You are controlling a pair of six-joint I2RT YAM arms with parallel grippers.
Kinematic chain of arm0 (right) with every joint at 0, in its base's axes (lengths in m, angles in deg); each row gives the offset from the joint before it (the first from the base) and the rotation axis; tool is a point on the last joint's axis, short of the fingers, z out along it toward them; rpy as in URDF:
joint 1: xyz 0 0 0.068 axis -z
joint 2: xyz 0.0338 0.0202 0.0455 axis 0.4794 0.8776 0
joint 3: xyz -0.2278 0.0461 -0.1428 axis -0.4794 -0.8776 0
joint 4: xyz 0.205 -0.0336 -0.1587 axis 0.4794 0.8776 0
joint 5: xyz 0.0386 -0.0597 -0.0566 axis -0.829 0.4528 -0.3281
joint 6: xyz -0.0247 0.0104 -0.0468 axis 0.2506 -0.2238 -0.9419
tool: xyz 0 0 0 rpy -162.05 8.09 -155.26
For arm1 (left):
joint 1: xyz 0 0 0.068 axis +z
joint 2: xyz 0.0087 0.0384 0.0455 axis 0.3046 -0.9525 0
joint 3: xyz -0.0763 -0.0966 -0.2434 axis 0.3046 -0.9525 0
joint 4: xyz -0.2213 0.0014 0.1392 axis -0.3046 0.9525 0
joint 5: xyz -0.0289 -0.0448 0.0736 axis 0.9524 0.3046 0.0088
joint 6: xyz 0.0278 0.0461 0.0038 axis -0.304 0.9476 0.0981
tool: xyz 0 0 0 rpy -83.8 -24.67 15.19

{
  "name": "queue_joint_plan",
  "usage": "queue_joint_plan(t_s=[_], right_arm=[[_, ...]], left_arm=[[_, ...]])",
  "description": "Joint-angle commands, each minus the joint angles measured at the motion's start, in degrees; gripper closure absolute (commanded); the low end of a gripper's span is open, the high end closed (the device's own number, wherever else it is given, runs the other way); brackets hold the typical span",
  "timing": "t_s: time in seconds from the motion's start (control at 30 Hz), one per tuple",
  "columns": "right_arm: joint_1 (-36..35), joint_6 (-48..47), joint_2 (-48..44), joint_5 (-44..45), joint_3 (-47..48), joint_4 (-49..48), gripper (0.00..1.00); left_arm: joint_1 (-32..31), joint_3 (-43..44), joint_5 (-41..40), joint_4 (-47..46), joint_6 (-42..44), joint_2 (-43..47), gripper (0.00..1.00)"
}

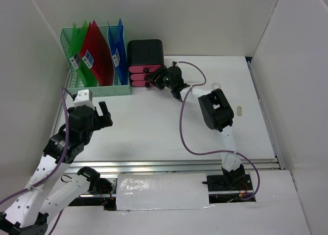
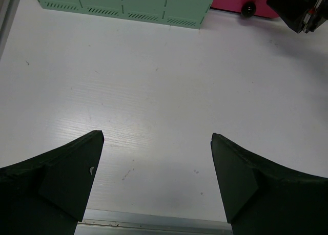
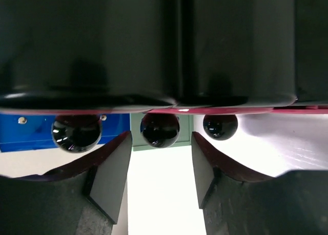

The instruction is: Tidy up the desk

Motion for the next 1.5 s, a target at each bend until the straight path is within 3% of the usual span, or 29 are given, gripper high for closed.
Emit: queue_joint_plan(t_s=[0.0,0.13,0.4,0.5,0.6,0.7,0.9,1.17,1.23,1.27,1.33,1.37,1.47], right_arm=[[-0.4,0.8,1.2,1.6,3.0,-1.2,0.43],[-0.6,1.4,2.6,1.6,4.3,-1.1,0.5],[-0.7,2.1,4.9,0.4,6.9,-0.4,0.52],[-0.7,3.1,4.5,0.0,5.2,-2.5,0.59],[-0.8,3.5,3.4,0.4,2.8,-4.2,0.82],[-0.8,4.3,1.6,0.0,-0.1,-6.1,0.89],[-1.5,6.4,-4.9,0.0,-12.3,-13.9,0.9],[-2.6,8.2,-8.6,-0.4,-19.8,-18.7,0.89],[-2.7,8.1,-8.5,-0.3,-19.5,-18.3,0.79],[-2.7,8.1,-8.4,-0.7,-19.3,-17.9,0.65],[-2.7,7.7,-8.3,-0.6,-18.8,-17.3,0.48],[-2.7,7.6,-8.5,-0.7,-18.5,-16.9,0.32],[-2.7,6.8,-9.8,-0.8,-19.0,-15.9,0.09]], left_arm=[[0.2,-0.6,0.6,-2.3,1.4,0.7,0.01],[0.2,-0.5,0.8,-2.3,1.4,0.7,0.01],[0.2,-0.5,1.1,-2.5,1.6,0.8,0.01],[0.2,-0.5,1.1,-2.5,1.6,0.9,0.01],[0.3,-0.6,1.4,-2.7,1.7,0.8,0.01],[0.3,-0.6,1.4,-2.7,1.7,0.7,0.01],[0.3,-0.6,1.3,-2.6,1.6,0.8,0.0],[0.2,-0.5,1.3,-2.5,1.6,0.9,0.0],[0.3,-0.6,1.3,-2.5,1.6,0.9,0.0],[0.3,-0.5,1.3,-2.5,1.6,0.9,0.0],[0.2,-0.6,1.2,-2.5,1.6,0.9,0.0],[0.2,-0.5,1.3,-2.5,1.6,1.0,0.0],[0.2,-0.6,1.4,-2.5,1.6,0.9,0.0]])
